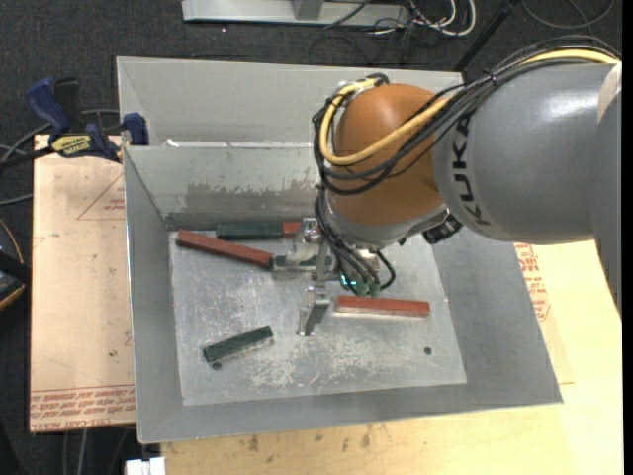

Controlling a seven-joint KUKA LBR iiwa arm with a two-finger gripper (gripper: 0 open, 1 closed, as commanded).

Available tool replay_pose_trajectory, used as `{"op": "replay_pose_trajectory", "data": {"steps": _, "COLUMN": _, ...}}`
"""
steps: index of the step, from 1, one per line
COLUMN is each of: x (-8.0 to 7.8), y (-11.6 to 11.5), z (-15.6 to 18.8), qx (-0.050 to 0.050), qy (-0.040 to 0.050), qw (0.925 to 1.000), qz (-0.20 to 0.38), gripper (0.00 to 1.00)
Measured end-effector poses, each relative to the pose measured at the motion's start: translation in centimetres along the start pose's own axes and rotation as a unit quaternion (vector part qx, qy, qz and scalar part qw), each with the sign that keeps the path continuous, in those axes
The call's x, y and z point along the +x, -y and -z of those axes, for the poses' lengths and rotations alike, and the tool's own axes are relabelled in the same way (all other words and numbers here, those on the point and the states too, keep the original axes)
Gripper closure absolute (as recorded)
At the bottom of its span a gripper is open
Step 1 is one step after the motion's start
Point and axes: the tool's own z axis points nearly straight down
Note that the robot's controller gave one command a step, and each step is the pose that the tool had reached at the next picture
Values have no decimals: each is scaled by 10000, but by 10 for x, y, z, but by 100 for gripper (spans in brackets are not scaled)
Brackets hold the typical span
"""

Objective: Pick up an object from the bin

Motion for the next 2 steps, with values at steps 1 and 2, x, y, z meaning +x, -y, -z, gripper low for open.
{"op": "replay_pose_trajectory", "data": {"steps": 1, "x": -2, "y": 1, "z": 3, "qx": -4, "qy": 34, "qw": 10000, "qz": -12, "gripper": 0}}
{"op": "replay_pose_trajectory", "data": {"steps": 2, "x": -16, "y": -26, "z": -110, "qx": -6, "qy": 48, "qw": 9975, "qz": 711, "gripper": 100}}
